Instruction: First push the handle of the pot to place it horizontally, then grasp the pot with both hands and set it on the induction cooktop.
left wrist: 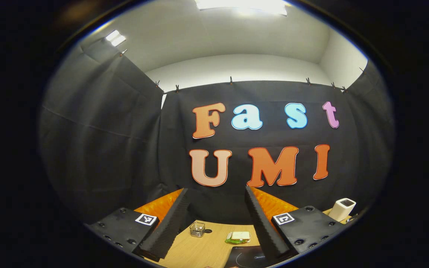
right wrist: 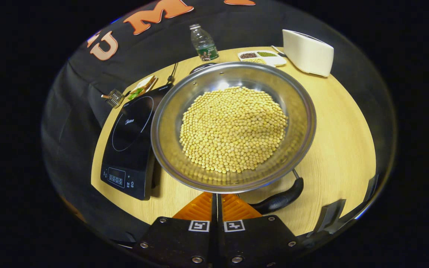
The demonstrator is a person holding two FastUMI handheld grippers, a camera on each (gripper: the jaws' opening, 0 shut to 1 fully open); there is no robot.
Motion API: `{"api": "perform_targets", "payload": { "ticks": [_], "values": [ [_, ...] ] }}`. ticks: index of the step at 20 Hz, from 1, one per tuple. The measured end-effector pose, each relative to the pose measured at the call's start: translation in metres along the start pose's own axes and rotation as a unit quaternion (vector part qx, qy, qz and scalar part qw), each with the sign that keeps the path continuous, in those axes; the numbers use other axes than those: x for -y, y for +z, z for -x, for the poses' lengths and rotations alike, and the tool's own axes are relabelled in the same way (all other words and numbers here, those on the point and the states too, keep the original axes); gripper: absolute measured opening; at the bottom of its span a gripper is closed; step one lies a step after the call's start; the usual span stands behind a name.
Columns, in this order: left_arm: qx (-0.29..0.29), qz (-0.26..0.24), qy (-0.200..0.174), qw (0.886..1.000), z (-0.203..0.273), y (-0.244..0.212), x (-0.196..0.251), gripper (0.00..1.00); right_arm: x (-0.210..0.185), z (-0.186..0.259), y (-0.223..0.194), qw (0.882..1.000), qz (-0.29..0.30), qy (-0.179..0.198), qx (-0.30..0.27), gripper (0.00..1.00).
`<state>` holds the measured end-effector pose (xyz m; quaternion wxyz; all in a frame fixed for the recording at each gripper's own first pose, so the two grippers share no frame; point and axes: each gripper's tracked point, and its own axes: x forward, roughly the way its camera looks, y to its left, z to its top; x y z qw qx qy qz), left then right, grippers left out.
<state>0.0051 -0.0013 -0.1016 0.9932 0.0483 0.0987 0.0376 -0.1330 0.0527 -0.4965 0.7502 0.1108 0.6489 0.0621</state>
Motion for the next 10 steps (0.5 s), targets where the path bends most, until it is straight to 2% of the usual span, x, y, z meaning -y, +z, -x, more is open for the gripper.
{"api": "perform_targets", "payload": {
  "ticks": [10],
  "values": [
    [-0.023, -0.006, -0.009, 1.0, -0.012, -0.024, 0.008, 0.99, 0.048, 0.0, 0.025, 0.999, -0.031, -0.036, 0.012, 0.0]
  ]
}}
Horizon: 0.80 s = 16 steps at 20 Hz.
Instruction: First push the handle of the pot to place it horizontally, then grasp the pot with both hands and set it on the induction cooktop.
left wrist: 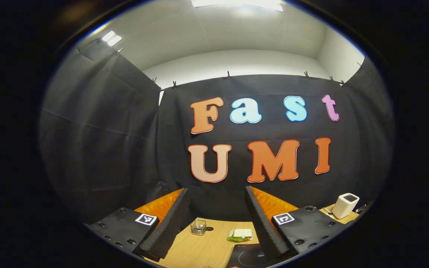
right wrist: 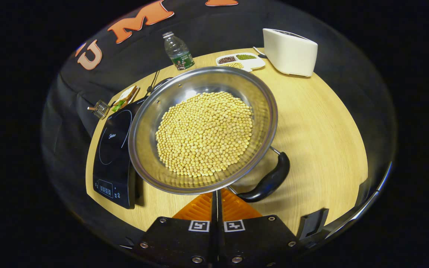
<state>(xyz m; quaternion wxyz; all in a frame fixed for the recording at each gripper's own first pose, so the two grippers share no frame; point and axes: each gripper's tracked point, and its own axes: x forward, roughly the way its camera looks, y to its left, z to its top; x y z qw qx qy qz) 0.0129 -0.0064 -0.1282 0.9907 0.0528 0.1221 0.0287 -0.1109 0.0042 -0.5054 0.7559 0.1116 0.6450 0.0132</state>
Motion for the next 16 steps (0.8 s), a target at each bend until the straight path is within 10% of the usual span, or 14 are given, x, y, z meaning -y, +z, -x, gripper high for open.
{"api": "perform_targets", "payload": {
  "ticks": [16],
  "values": [
    [-0.026, -0.012, -0.017, 0.999, -0.022, -0.032, 0.016, 0.98, 0.067, -0.016, 0.045, 0.995, -0.052, -0.084, 0.016, 0.0]
  ]
}}
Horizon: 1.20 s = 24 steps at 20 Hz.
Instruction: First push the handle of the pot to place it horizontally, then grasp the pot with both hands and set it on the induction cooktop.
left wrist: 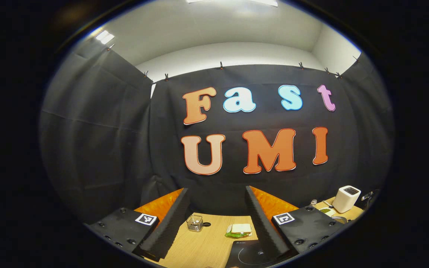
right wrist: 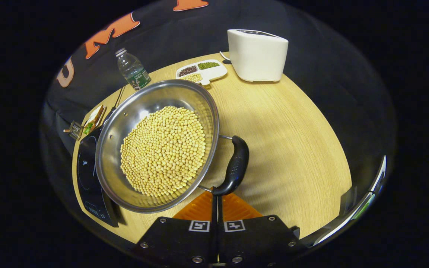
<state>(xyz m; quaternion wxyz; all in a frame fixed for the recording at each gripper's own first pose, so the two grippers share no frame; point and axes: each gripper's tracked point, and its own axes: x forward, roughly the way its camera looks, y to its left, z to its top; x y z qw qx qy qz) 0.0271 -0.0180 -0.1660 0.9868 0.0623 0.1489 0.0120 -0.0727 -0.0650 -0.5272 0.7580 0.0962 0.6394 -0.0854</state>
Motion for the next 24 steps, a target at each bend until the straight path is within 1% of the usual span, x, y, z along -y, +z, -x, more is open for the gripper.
{"api": "perform_targets", "payload": {
  "ticks": [7, 12, 17, 24],
  "values": [
    [-0.01, -0.003, 0.004, 1.0, -0.007, -0.011, -0.003, 0.98, 0.01, -0.011, 0.025, 0.999, -0.032, -0.011, 0.007, 0.0],
    [-0.018, -0.004, 0.005, 1.0, -0.009, -0.017, -0.006, 0.98, 0.016, -0.023, 0.049, 0.997, -0.069, -0.013, 0.01, 0.0],
    [-0.021, -0.008, 0.008, 1.0, -0.007, -0.02, -0.009, 0.98, 0.024, -0.026, 0.079, 0.996, -0.072, -0.036, 0.033, 0.0],
    [-0.033, -0.002, 0.007, 0.999, -0.008, -0.036, -0.01, 0.99, 0.021, -0.039, 0.106, 0.995, -0.083, -0.045, 0.042, 0.0]
  ]
}}
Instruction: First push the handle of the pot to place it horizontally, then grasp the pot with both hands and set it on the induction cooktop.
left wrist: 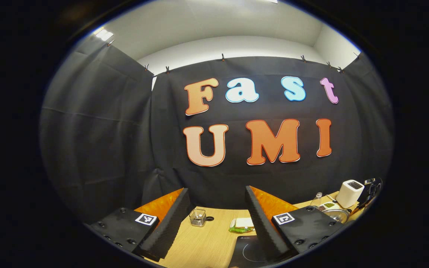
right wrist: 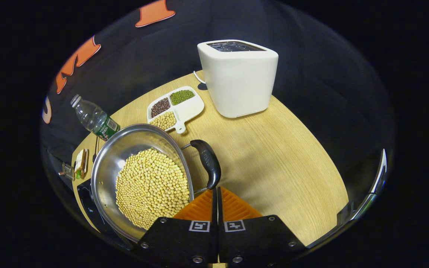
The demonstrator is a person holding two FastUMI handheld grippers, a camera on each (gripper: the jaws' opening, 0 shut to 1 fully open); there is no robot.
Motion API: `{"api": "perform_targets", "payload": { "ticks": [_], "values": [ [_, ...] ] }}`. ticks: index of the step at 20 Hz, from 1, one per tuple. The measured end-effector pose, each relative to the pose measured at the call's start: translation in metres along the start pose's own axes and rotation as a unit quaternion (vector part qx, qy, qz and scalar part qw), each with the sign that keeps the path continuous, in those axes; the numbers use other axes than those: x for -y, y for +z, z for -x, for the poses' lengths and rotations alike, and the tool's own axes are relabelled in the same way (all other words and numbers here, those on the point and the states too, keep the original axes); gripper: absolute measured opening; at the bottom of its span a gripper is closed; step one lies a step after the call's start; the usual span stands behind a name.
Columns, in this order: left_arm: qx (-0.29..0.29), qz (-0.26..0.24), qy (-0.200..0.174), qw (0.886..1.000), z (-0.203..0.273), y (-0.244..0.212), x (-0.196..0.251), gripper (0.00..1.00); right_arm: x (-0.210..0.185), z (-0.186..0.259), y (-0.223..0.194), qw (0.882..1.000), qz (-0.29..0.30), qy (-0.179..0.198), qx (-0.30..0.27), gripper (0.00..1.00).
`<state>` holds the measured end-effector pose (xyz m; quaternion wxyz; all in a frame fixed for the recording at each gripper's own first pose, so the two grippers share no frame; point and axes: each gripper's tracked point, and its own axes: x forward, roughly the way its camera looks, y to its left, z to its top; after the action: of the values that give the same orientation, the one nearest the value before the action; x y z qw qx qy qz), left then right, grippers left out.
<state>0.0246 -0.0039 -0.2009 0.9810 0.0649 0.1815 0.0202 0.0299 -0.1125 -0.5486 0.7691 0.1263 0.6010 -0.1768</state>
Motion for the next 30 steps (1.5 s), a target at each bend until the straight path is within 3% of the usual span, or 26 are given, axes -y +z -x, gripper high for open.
{"api": "perform_targets", "payload": {
  "ticks": [6, 11, 15, 16, 17, 18, 22, 24, 25, 26, 27, 28, 30],
  "values": [
    [-0.04, 0.013, -0.03, 0.999, -0.009, -0.033, 0.023, 0.98, -0.002, 0.001, 0.008, 1.0, 0.003, -0.003, 0.005, 0.0],
    [-0.133, 0.038, -0.107, 0.985, -0.023, -0.097, 0.097, 0.98, 0.001, 0.038, 0.025, 0.998, 0.027, 0.012, 0.049, 0.02],
    [-0.226, 0.041, -0.175, 0.957, -0.029, -0.161, 0.18, 0.98, -0.015, 0.062, 0.03, 0.995, 0.049, 0.05, 0.065, 0.21],
    [-0.248, 0.04, -0.191, 0.949, -0.028, -0.175, 0.2, 0.97, -0.018, 0.066, 0.031, 0.995, 0.055, 0.055, 0.07, 0.33],
    [-0.269, 0.038, -0.205, 0.94, -0.028, -0.191, 0.219, 0.98, -0.017, 0.068, 0.032, 0.994, 0.062, 0.059, 0.072, 0.33],
    [-0.287, 0.036, -0.216, 0.933, -0.027, -0.205, 0.236, 0.97, -0.019, 0.07, 0.033, 0.993, 0.067, 0.063, 0.074, 0.53],
    [-0.344, 0.032, -0.254, 0.903, -0.014, -0.247, 0.293, 0.98, -0.02, 0.066, 0.034, 0.993, 0.071, 0.068, 0.071, 0.69],
    [-0.372, 0.036, -0.263, 0.889, -0.012, -0.269, 0.314, 0.98, -0.022, 0.062, 0.036, 0.992, 0.071, 0.07, 0.072, 0.73],
    [-0.389, 0.042, -0.268, 0.881, -0.013, -0.284, 0.326, 0.98, -0.023, 0.061, 0.036, 0.992, 0.07, 0.073, 0.073, 0.67],
    [-0.406, 0.048, -0.27, 0.872, -0.013, -0.295, 0.334, 0.97, -0.026, 0.059, 0.037, 0.992, 0.07, 0.077, 0.073, 0.75],
    [-0.422, 0.055, -0.272, 0.863, -0.012, -0.305, 0.342, 0.98, -0.027, 0.058, 0.038, 0.992, 0.071, 0.079, 0.074, 0.76],
    [-0.436, 0.061, -0.272, 0.856, -0.014, -0.316, 0.349, 0.96, -0.031, 0.055, 0.039, 0.991, 0.073, 0.081, 0.074, 0.71],
    [-0.455, 0.063, -0.269, 0.847, -0.02, -0.335, 0.358, 0.96, -0.034, 0.047, 0.04, 0.991, 0.078, 0.082, 0.074, 0.81]
  ]
}}
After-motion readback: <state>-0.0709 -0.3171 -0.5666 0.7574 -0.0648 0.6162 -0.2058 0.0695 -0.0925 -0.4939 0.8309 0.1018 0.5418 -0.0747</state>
